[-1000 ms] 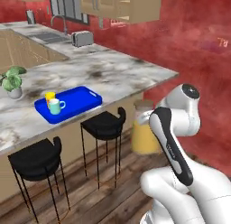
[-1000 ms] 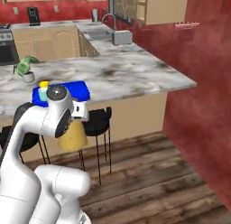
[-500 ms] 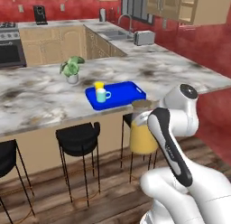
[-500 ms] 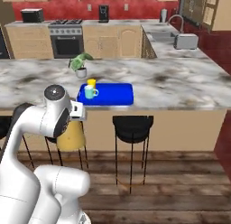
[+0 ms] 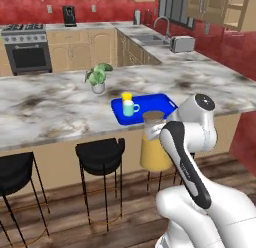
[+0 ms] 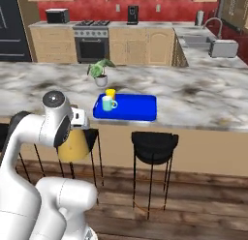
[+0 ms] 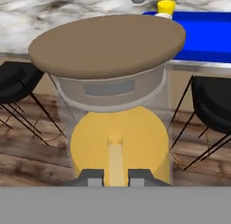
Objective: There is a tray on the dining counter. Grab the cup, mug, and pitcher and place them on the tray. The pitcher may be placed next to the tray if it cannot fit the tray.
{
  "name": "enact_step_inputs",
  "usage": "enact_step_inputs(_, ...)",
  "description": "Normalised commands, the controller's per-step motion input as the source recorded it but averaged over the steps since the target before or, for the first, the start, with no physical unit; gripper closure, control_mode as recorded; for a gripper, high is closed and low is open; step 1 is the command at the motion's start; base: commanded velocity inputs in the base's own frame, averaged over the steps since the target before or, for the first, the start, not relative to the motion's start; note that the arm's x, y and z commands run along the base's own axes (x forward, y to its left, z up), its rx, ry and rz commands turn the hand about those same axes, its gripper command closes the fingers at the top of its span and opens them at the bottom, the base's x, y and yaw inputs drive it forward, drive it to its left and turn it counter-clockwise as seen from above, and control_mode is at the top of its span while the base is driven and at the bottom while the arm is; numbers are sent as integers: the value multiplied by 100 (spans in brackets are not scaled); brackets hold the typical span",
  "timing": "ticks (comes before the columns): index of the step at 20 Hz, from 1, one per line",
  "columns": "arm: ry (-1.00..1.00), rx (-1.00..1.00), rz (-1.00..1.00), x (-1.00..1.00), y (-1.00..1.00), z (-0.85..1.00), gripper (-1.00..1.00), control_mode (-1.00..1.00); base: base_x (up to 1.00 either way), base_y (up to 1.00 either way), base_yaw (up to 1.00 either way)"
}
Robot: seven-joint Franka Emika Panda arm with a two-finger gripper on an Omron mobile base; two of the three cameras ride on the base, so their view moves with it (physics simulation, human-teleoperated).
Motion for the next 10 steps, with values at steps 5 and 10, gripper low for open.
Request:
enact_step_inputs(5, 0, 0, 0, 0, 0, 0, 100, 100, 47, -54, -1)
enact_step_inputs(10, 0, 0, 0, 0, 0, 0, 100, 100, 74, -47, -13)
